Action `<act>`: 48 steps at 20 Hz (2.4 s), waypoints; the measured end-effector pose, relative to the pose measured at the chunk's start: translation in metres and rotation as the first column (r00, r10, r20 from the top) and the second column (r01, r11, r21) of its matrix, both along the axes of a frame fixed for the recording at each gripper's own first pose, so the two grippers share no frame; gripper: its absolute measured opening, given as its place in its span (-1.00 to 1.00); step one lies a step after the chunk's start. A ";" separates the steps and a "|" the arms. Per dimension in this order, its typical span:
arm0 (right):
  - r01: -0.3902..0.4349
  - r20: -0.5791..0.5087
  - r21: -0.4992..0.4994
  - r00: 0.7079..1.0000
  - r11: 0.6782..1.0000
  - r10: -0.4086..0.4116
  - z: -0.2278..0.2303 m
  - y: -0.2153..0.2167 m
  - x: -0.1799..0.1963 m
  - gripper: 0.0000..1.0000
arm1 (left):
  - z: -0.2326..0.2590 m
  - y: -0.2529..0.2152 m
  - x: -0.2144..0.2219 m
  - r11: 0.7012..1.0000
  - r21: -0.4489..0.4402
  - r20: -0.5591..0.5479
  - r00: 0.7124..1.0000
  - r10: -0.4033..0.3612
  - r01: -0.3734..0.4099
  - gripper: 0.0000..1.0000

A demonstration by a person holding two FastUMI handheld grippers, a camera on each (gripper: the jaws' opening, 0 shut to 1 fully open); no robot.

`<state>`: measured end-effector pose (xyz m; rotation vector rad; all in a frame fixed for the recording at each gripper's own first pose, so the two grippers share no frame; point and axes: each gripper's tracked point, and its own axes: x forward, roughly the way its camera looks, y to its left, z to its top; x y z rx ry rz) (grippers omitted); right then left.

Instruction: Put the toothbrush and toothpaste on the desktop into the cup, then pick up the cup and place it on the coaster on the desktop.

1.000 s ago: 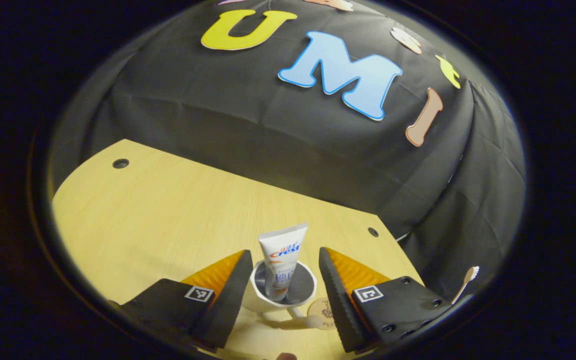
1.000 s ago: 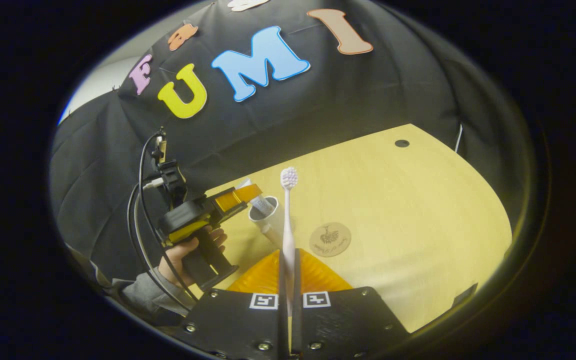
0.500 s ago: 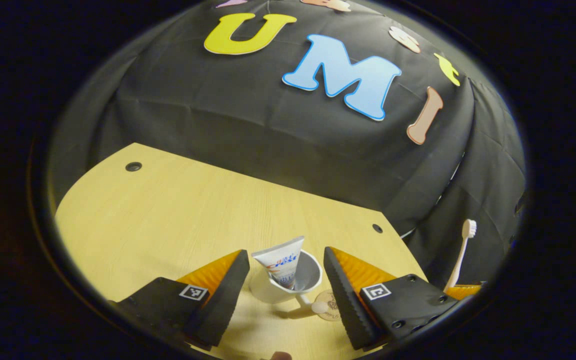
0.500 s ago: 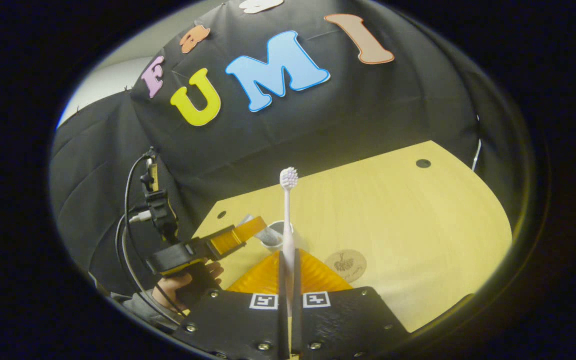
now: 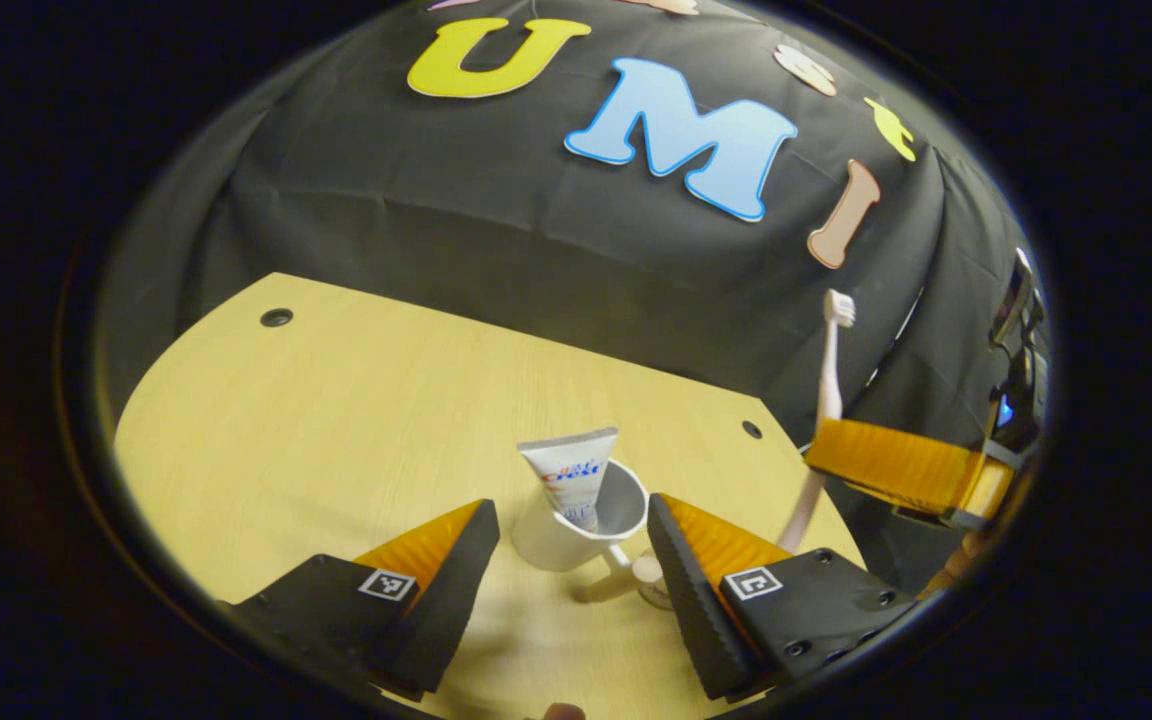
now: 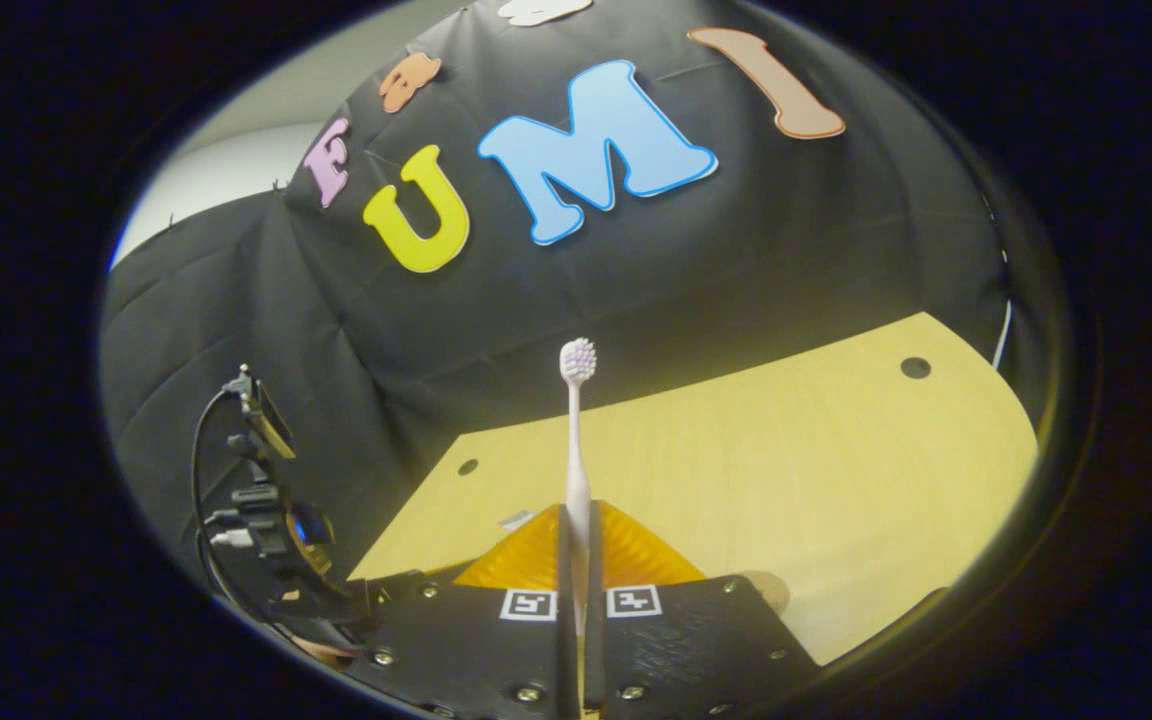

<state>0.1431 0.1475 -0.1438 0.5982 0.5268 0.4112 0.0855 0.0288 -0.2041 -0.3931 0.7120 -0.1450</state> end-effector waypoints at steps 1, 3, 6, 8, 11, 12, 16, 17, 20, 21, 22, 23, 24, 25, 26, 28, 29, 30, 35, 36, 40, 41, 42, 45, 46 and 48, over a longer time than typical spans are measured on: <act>0.000 0.008 0.000 1.000 1.000 0.000 -0.002 0.005 0.008 -0.92 | -0.001 -0.001 -0.004 1.000 -0.003 -0.003 1.000 -0.009 0.009 1.00; 0.001 0.022 0.003 1.000 1.000 -0.001 -0.004 0.016 0.024 -0.93 | -0.002 -0.005 -0.009 1.000 -0.011 -0.013 1.000 -0.029 0.028 0.93; 0.000 0.053 -0.023 0.999 1.000 0.001 -0.011 0.029 0.044 -0.93 | -0.005 -0.011 -0.016 0.998 -0.033 -0.034 0.998 -0.049 0.048 0.84; 0.002 0.088 -0.067 0.996 0.998 0.004 -0.019 0.034 0.055 -0.93 | -0.008 -0.014 -0.020 0.998 -0.036 -0.043 0.997 -0.060 0.058 0.93; -0.010 0.108 -0.115 0.994 0.993 0.022 -0.038 0.044 0.064 -0.93 | -0.015 -0.013 -0.024 0.997 -0.031 -0.060 0.995 -0.074 0.073 0.93; -0.016 0.097 -0.130 0.995 0.991 0.029 -0.045 0.046 0.064 -0.92 | -0.017 -0.012 -0.026 0.997 -0.032 -0.068 0.995 -0.076 0.074 0.93; -0.029 0.106 -0.210 0.993 0.977 0.052 -0.058 0.048 0.061 -0.92 | -0.019 -0.010 -0.028 0.997 -0.041 -0.082 0.994 -0.074 0.071 0.84; -0.028 0.110 -0.230 0.992 0.973 0.054 -0.060 0.049 0.059 -0.92 | -0.019 -0.011 -0.026 0.997 -0.041 -0.086 0.994 -0.074 0.070 0.84; -0.035 0.096 -0.246 0.994 0.969 0.061 -0.067 0.049 0.055 -0.85 | -0.018 -0.013 -0.023 0.997 -0.043 -0.090 0.993 -0.075 0.072 0.84; -0.049 0.086 -0.225 0.994 0.973 0.070 -0.068 0.053 0.051 -0.83 | -0.016 -0.014 -0.023 0.996 -0.043 -0.089 0.993 -0.076 0.073 0.84; -0.062 0.073 -0.204 0.994 0.977 0.078 -0.068 0.054 0.049 -0.73 | -0.014 -0.011 -0.024 0.996 -0.042 -0.088 0.993 -0.077 0.074 0.84; -0.074 0.060 -0.188 0.994 0.979 0.086 -0.068 0.055 0.046 -0.62 | -0.013 -0.011 -0.025 0.996 -0.042 -0.090 0.993 -0.080 0.076 0.84; -0.073 0.051 -0.183 0.995 0.980 0.084 -0.068 0.053 0.044 -0.26 | -0.012 -0.011 -0.025 0.996 -0.043 -0.091 0.992 -0.082 0.078 0.84; -0.057 0.049 -0.192 0.997 0.980 0.067 -0.069 0.048 0.045 0.09 | -0.012 -0.012 -0.025 0.996 -0.044 -0.093 0.992 -0.084 0.080 0.84; -0.036 0.054 -0.197 0.997 0.980 0.048 -0.066 0.041 0.046 0.44 | -0.013 -0.014 -0.023 0.996 -0.045 -0.097 0.992 -0.086 0.082 0.84; -0.015 0.054 -0.186 0.998 0.982 0.025 -0.062 0.035 0.046 0.76 | -0.016 -0.019 -0.018 0.995 -0.052 -0.101 0.991 -0.090 0.085 0.84; -0.002 0.057 -0.185 0.998 0.983 0.013 -0.059 0.030 0.045 0.80 | -0.018 -0.022 -0.017 0.995 -0.053 -0.104 0.990 -0.093 0.088 0.93; 0.011 0.057 -0.185 0.998 0.983 0.000 -0.055 0.024 0.045 0.81 | -0.018 -0.025 -0.017 0.994 -0.053 -0.106 0.990 -0.097 0.091 0.93; 0.073 0.081 -0.180 0.995 0.981 -0.060 -0.035 -0.003 0.042 0.80 | -0.019 -0.031 -0.031 0.994 -0.052 -0.127 0.986 -0.106 0.100 0.84; 0.085 0.088 -0.181 0.994 0.980 -0.069 -0.031 -0.009 0.042 0.80 | -0.022 -0.033 -0.030 0.994 -0.052 -0.134 0.985 -0.107 0.101 0.84; 0.114 0.104 -0.199 0.990 0.973 -0.095 -0.021 -0.033 0.035 0.80 | -0.033 -0.044 -0.030 0.994 -0.043 -0.179 0.978 -0.107 0.101 0.93; 0.120 0.106 -0.207 0.989 0.971 -0.100 -0.021 -0.038 0.032 0.80 | -0.037 -0.046 -0.030 0.994 -0.039 -0.195 0.975 -0.107 0.102 0.84; 0.125 0.108 -0.216 0.989 0.968 -0.104 -0.020 -0.045 0.030 0.80 | -0.039 -0.049 -0.030 0.994 -0.037 -0.211 0.972 -0.107 0.101 0.84; 0.136 0.113 -0.248 0.987 0.959 -0.111 -0.017 -0.063 0.020 0.80 | -0.049 -0.057 -0.025 0.995 -0.033 -0.258 0.962 -0.096 0.090 0.84; 0.141 0.118 -0.264 0.987 0.954 -0.113 -0.015 -0.069 0.017 0.80 | -0.051 -0.059 -0.021 0.996 -0.031 -0.269 0.959 -0.090 0.085 0.93; 0.149 0.133 -0.292 0.984 0.945 -0.115 -0.012 -0.080 0.011 0.80 | -0.055 -0.062 -0.014 0.997 -0.023 -0.297 0.952 -0.074 0.070 0.93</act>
